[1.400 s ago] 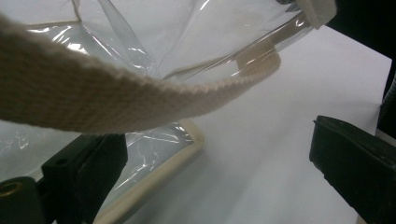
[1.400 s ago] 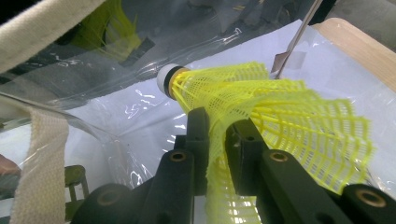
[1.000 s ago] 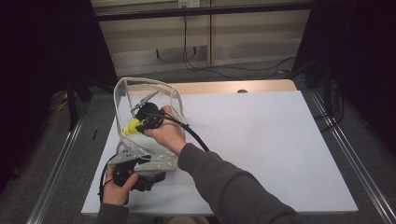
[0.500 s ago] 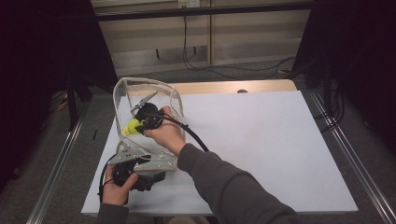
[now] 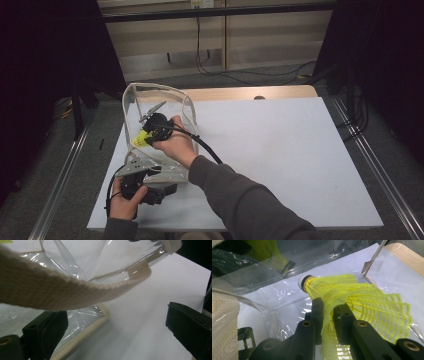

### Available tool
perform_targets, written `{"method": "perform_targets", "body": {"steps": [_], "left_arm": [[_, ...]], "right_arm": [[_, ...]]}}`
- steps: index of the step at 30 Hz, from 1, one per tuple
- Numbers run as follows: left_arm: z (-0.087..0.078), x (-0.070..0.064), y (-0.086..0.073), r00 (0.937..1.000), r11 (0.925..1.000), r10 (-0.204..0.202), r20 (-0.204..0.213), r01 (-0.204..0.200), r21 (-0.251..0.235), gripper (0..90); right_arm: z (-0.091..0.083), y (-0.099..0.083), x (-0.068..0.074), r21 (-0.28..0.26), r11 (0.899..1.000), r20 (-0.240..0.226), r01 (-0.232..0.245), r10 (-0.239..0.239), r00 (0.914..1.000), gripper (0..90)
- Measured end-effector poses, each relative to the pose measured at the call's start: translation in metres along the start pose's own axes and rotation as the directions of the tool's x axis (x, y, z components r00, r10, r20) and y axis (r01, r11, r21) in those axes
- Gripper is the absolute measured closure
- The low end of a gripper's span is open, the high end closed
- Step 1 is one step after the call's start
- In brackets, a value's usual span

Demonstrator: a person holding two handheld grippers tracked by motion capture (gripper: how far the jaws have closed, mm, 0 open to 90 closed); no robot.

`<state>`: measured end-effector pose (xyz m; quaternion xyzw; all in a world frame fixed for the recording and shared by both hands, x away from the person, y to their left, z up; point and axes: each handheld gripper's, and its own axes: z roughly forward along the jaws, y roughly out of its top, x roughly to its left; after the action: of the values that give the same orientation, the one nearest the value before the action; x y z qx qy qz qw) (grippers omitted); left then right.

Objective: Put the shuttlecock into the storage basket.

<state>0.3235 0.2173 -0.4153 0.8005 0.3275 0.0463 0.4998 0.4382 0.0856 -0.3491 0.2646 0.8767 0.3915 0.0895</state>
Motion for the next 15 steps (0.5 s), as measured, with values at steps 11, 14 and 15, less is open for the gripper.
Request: {"method": "perform_targets", "body": {"steps": [11, 14, 15], "left_arm": [[-0.0006, 0.0002, 0.0, 1.0, 1.0, 0.0, -0.005, 0.0, -0.001, 4.2], [-0.001, 0.0004, -0.0001, 1.0, 1.0, -0.001, -0.005, 0.001, 0.002, 4.2], [-0.001, 0.0004, -0.0001, 1.0, 1.0, -0.001, -0.005, 0.001, 0.002, 4.2]], "right_arm": [[0.0073, -0.0037, 0.0024, 0.033, 0.999, -0.003, 0.003, -0.003, 1.0, 79.3], [0.0085, -0.0042, 0.0022, 0.035, 0.999, -0.009, -0.001, 0.001, 1.0, 78.7], [0.009, -0.0044, 0.0022, 0.039, 0.999, -0.012, -0.003, 0.003, 0.9999, 78.4]]}}
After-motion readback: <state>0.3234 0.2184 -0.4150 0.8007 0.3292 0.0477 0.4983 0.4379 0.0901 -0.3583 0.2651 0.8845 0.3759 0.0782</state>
